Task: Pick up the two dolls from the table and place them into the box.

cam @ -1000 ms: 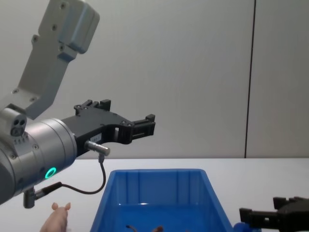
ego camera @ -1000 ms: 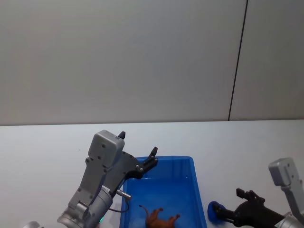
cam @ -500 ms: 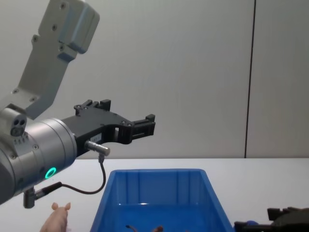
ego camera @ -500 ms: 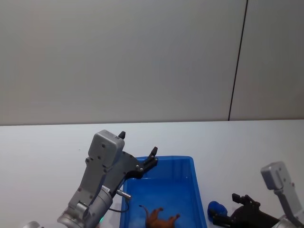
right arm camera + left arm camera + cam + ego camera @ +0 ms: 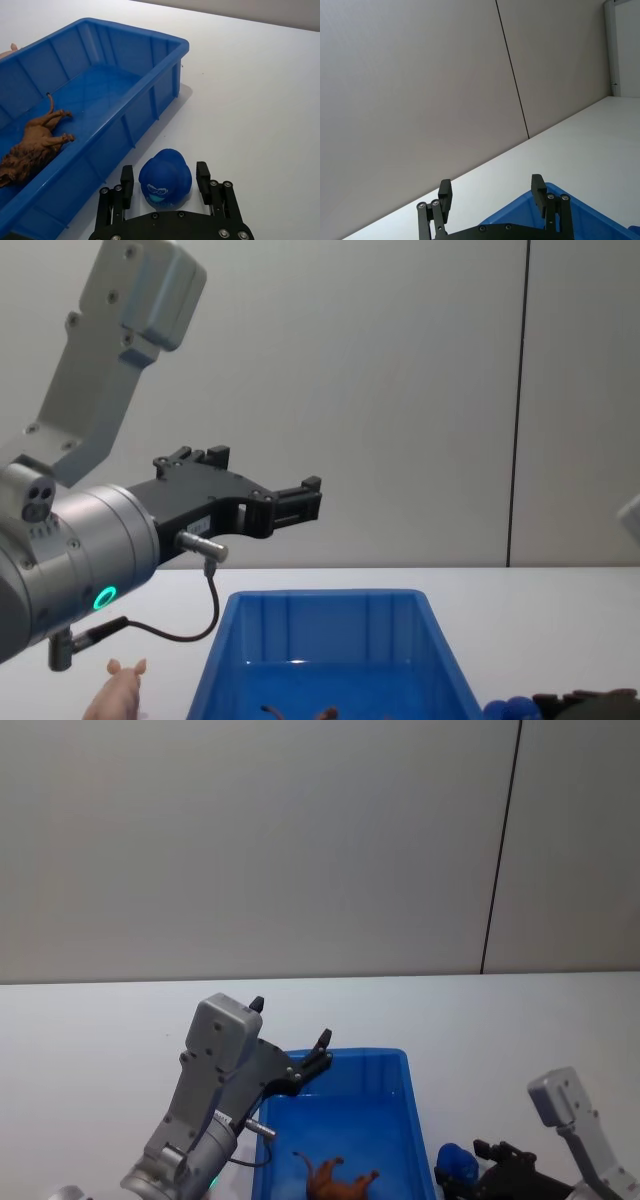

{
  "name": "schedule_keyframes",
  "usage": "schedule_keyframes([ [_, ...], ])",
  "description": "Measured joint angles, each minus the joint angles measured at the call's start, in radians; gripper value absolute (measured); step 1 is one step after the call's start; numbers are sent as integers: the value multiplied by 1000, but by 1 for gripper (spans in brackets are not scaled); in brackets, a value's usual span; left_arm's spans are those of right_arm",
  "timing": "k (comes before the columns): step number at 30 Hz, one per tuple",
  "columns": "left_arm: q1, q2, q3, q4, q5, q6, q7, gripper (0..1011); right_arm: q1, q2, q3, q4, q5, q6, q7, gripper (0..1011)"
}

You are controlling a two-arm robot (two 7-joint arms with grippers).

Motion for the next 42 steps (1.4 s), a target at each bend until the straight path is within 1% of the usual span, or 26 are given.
schedule_keyframes([
  [2, 0, 0, 0, 0, 0, 0, 0, 1002, 3, -2, -3, 4, -4, 0, 0, 763],
  [3, 0, 0, 0, 0, 0, 0, 0, 1001, 4, -3, -3, 5, -6, 0, 0, 707],
  [5, 0, 0, 0, 0, 0, 0, 0, 1001, 5, -4, -5, 7, -9, 0, 0, 675],
  [7, 0, 0, 0, 0, 0, 0, 0, 1002, 7, -6, -7, 8, -12, -1, -1, 578],
  [8, 0, 0, 0, 0, 0, 0, 0, 1002, 8, -7, -8, 9, -14, -1, -1, 551],
  [10, 0, 0, 0, 0, 0, 0, 0, 1002, 9, -8, -10, 9, -17, -3, -3, 551],
  [13, 0, 0, 0, 0, 0, 0, 0, 1002, 9, -9, -12, 8, -21, -9, -8, 503],
  [18, 0, 0, 0, 0, 0, 0, 0, 1002, 8, -9, -13, -3, -27, -26, -19, 470],
  [26, 0, 0, 0, 0, 0, 0, 0, 1002, 6, -7, -12, -38, -36, -70, -45, 424],
  [31, 0, 0, 0, 0, 0, 0, 0, 1002, 10, -7, -9, -71, -39, -102, -57, 386],
  [35, 0, 0, 0, 0, 0, 0, 0, 1002, 21, -11, -7, -98, -39, -121, -57, 363],
  [38, 0, 0, 0, 0, 0, 0, 0, 1002, 38, -18, -7, -122, -39, -132, -44, 347],
  [42, 0, 0, 0, 0, 0, 0, 0, 1002, 58, -29, -10, -135, -37, -135, -22, 321],
])
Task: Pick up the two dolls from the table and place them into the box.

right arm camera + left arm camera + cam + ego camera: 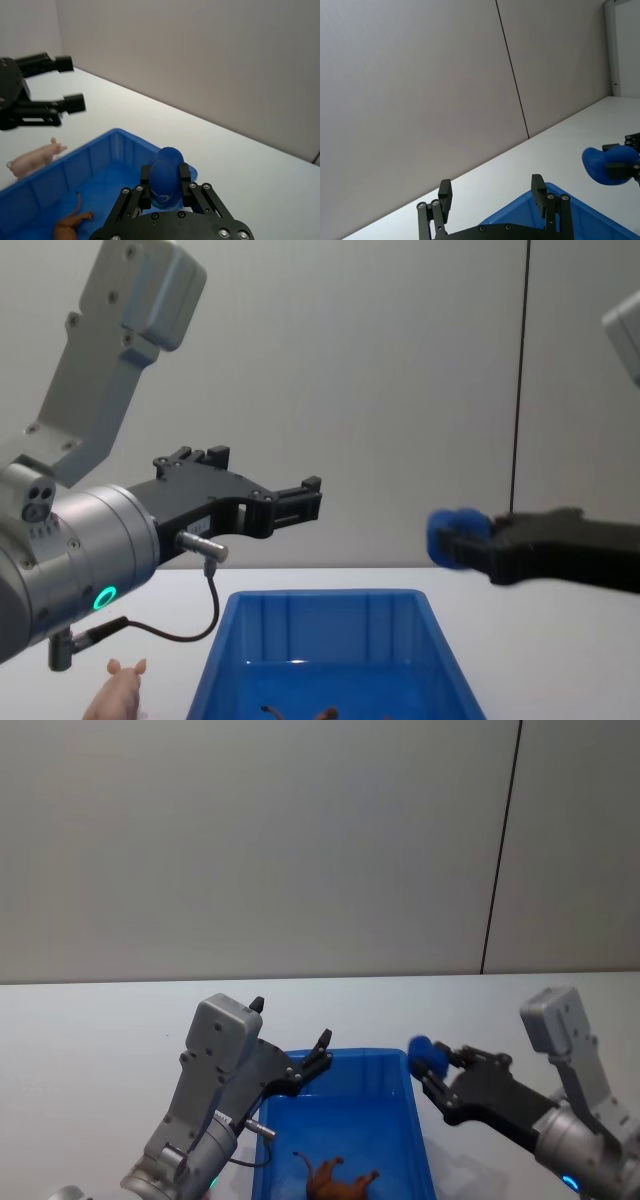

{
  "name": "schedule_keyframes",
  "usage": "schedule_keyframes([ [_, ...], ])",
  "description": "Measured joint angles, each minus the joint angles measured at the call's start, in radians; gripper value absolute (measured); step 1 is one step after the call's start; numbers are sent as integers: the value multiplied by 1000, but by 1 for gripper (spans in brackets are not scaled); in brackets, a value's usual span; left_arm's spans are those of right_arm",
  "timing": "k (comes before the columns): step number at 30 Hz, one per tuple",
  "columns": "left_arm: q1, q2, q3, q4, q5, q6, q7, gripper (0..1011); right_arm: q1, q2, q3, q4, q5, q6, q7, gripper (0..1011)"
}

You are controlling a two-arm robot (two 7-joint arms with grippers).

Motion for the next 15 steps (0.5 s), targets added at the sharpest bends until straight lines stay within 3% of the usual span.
schedule_keyframes([
  [7, 0, 0, 0, 0, 0, 0, 0, 1002, 34, -24, -12, 2, 10, 26, 40, 298],
  [15, 0, 0, 0, 0, 0, 0, 0, 1002, 62, -49, -27, 37, 16, 60, 71, 560],
])
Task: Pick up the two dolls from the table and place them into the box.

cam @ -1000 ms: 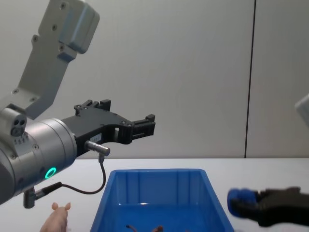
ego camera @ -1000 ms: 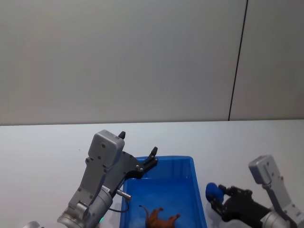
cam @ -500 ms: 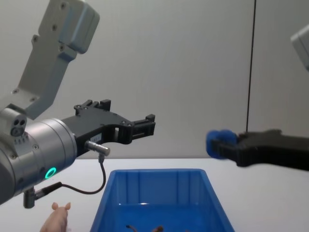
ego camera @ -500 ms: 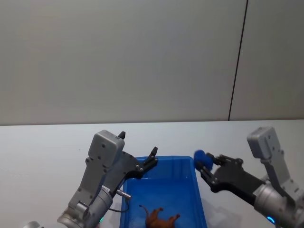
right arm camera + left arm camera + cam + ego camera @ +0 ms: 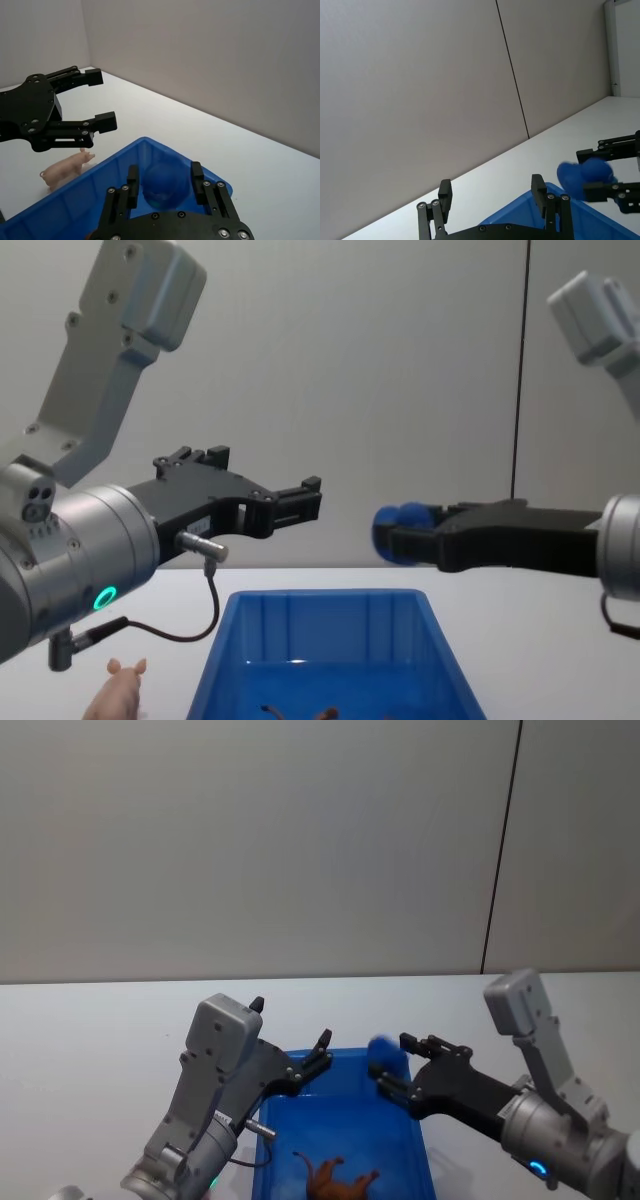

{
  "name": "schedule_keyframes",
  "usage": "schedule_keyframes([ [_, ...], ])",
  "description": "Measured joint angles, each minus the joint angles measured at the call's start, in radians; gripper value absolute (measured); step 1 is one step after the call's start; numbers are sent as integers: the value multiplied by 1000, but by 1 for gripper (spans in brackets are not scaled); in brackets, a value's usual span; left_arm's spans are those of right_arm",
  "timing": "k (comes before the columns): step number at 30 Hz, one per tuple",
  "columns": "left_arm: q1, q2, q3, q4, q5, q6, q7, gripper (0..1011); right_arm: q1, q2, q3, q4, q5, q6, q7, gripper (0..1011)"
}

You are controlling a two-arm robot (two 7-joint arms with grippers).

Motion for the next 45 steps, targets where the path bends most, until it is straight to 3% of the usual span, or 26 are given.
schedule_keyframes([
  [11, 0, 0, 0, 0, 0, 0, 0, 1001, 11, -2, -2, 19, 8, 6, 8, 922],
  [15, 0, 0, 0, 0, 0, 0, 0, 1001, 6, 11, 8, 15, 15, 2, 0, 996],
  [31, 0, 0, 0, 0, 0, 0, 0, 1002, -58, 97, 67, -28, 68, -27, -45, 1001],
  [45, 13, 13, -6, -14, 7, 9, 19, 1002, -87, 132, 89, -43, 88, -40, -62, 1001],
])
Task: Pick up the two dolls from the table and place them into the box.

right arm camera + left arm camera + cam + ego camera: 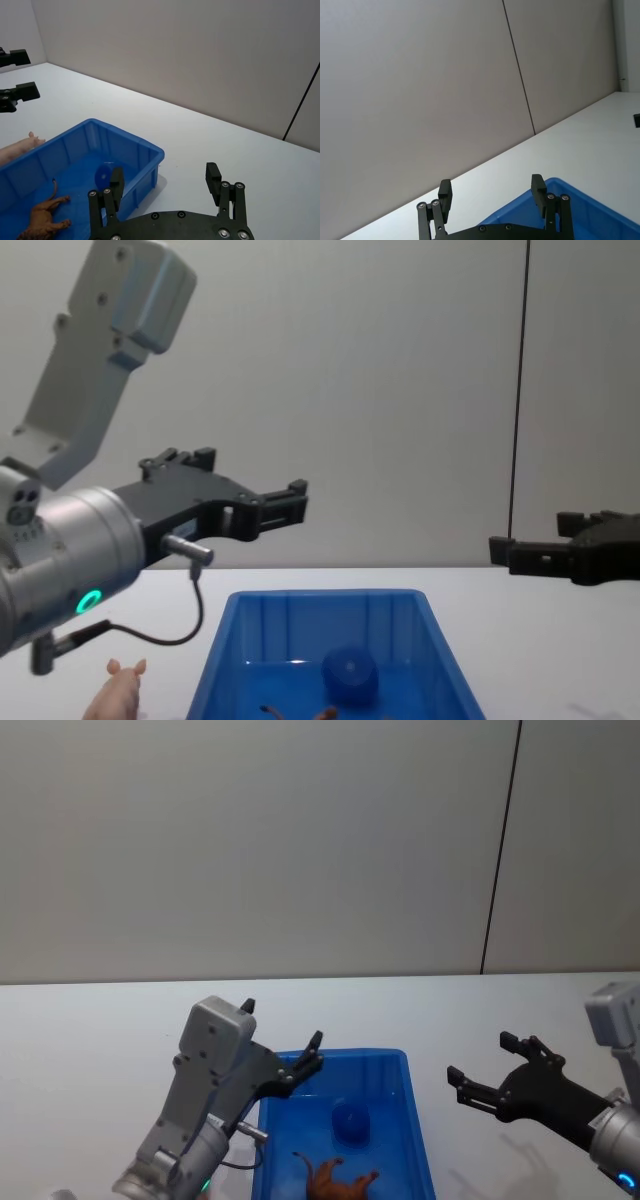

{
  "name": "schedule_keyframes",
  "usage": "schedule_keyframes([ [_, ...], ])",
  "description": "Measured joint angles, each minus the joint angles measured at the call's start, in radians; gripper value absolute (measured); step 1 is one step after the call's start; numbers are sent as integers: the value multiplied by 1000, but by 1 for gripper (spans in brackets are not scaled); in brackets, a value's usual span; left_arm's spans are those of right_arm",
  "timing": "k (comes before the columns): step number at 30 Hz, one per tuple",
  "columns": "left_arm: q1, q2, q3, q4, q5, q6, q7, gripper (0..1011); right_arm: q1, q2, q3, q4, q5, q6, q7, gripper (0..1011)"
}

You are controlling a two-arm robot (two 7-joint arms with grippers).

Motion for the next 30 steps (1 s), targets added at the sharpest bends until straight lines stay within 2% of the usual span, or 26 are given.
schedule_keyframes([
  [9, 54, 49, -18, -56, -3, 49, 69, 1002, -8, 9, 6, -4, 5, -3, -4, 1001],
  [15, 112, 95, -32, -106, -27, 97, 138, 1001, -10, 12, 8, -5, 7, -4, -5, 1001],
  [20, 150, 119, -38, -131, -47, 125, 179, 1002, -12, 14, 9, -6, 7, -5, -6, 1001],
  [30, 207, 141, -45, -149, -87, 162, 230, 1002, -13, 16, 10, -7, 8, -6, -7, 1001],
])
